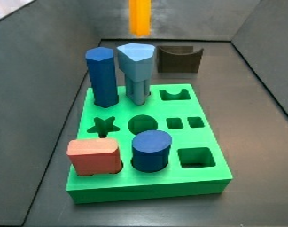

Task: Pick up the star object. Move up. Move to above the board. Insert the star object.
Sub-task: Move to above the board.

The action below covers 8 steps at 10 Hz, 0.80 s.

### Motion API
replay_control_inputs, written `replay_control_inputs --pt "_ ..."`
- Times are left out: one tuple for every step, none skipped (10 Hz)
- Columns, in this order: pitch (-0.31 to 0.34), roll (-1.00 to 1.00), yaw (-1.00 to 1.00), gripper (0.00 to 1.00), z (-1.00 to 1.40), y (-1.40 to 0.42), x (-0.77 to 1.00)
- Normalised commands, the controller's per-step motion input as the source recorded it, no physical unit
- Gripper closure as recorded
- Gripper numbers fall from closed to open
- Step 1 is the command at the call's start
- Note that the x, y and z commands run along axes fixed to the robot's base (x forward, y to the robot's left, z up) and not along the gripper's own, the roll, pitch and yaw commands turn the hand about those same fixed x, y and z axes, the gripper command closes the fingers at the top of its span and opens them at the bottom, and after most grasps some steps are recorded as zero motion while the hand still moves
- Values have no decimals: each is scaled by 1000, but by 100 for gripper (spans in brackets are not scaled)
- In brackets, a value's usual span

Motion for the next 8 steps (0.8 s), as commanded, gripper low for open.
replay_control_inputs --pt "113 112 23 100 929 -47 94" --pt "107 88 28 100 690 -31 65" --pt "103 74 30 100 514 -25 48" --pt "98 65 30 100 398 -21 40" --pt "311 -165 56 100 104 -1000 -28" --pt "269 -142 53 100 71 -1000 -24" --pt "213 -107 36 100 88 -1000 -19" --pt "169 -102 17 100 92 -1000 -15"
